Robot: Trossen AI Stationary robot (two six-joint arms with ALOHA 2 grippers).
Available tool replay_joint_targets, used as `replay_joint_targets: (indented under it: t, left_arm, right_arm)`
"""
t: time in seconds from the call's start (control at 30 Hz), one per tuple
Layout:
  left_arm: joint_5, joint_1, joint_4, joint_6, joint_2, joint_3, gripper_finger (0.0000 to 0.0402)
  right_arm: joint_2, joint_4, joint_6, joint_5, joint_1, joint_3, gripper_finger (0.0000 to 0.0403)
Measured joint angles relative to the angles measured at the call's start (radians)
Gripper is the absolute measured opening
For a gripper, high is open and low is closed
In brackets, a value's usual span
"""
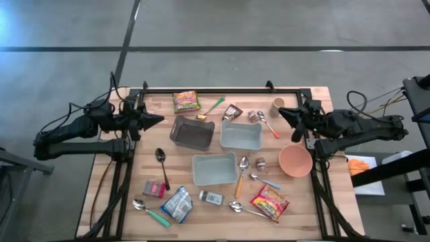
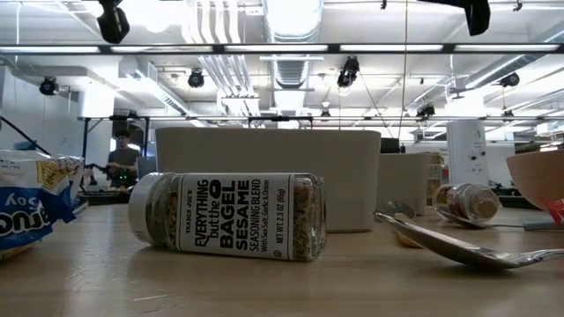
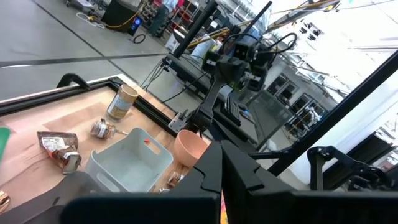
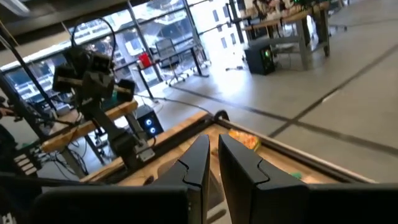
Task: Pick & Place Food Item
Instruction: Put the gold seasoning bottle into the top gray bin
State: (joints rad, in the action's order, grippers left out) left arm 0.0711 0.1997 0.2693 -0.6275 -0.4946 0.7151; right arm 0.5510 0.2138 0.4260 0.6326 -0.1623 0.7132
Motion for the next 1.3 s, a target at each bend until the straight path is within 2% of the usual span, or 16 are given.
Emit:
replay_joint_targets:
  t: [0.2, 0.3, 0.4, 0.67, 0.87, 1.13, 1.3]
  left_arm:
    - [0.0, 0.0, -0.008, 0.002, 0.0, 0.0, 0.0]
    - [0.0, 0.0, -0.01, 0.002, 0.0, 0.0, 0.0]
    - [0.0, 0.0, -0.01, 0.001, 0.0, 0.0, 0.0]
    - [0.0, 0.0, -0.01, -0.002, 0.0, 0.0, 0.0]
    - [0.029, -0.001, -0.01, -0.1, 0.0, 0.0, 0.0]
    - [0.037, 0.0, 0.0, -0.084, 0.0, 0.0, 0.0]
    - [0.038, 0.0, -0.004, -0.08, 0.0, 0.0, 0.0]
  right_arm:
    - [0.0, 0.021, 0.042, 0.0, 0.0, 0.0, 0.0035]
    - [0.0, 0.015, 0.042, 0.002, 0.0, 0.0, 0.0049]
    - [0.0, 0.015, 0.052, 0.009, 0.0, 0.0, 0.0087]
    - [0.003, 0.014, 0.015, 0.023, -0.001, 0.0, 0.023]
    - [0.002, 0.009, 0.027, 0.063, 0.0, 0.0, 0.0293]
    - [0.018, 0.011, -0.119, 0.107, 0.02, 0.006, 0.0325]
    - [0.067, 0.23, 0.01, 0.266, 0.105, 0.098, 0.0327]
